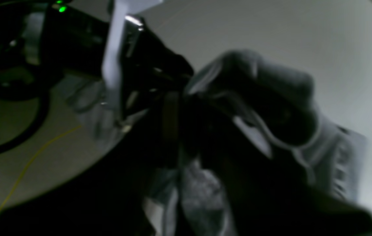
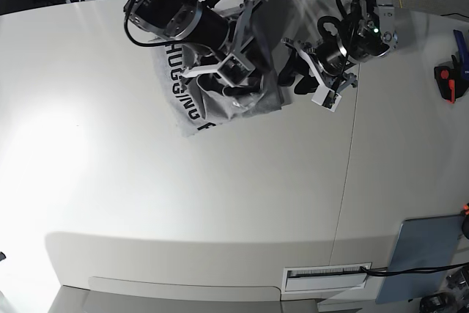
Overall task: Fold the T-shirt properly
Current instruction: 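Fold the shirt end with the right gripper over onto the left gripper's fold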
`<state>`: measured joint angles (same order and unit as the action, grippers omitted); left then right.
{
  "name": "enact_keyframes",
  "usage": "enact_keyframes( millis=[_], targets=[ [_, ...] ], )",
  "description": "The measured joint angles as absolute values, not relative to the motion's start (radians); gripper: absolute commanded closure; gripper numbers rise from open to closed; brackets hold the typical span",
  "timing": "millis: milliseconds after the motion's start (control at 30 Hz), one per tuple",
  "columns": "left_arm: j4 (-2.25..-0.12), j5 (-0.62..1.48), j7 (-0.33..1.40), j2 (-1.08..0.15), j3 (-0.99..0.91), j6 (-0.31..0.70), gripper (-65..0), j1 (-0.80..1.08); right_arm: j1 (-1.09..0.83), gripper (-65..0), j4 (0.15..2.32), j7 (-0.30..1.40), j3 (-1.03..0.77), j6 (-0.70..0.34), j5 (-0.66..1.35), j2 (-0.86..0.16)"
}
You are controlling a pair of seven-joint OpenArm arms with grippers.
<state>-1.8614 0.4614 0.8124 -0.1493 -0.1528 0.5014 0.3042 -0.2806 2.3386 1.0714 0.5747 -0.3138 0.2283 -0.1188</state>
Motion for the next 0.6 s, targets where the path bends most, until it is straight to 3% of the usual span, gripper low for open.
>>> enact_keyframes(
  millis=[67,333,433,600],
  targets=[
    [-1.861,0.461,0.812,-0.149,-0.153,0.501,-25.8,0.304,-0.289,-26.4,2.339,1.063,0.595,-0.314,0.236,-0.118],
    [-1.861,0.461,0.813,-0.149,-0.153,0.501,-25.8,0.304,-0.29,-26.4,2.339,1.074,0.602,-0.314,0.287,-0.119],
    [-1.861,0.461,0.813,-0.149,-0.153,0.502,-25.8,0.304,-0.291,-26.4,2.339,1.074,0.6,-0.314,0.203,-0.119],
    [-1.864,0.46,0.816,-0.15,-0.153,0.675,-25.8,0.305,-0.291,-26.4,2.339,1.073,0.476,-0.26,0.104,-0.118]
  ],
)
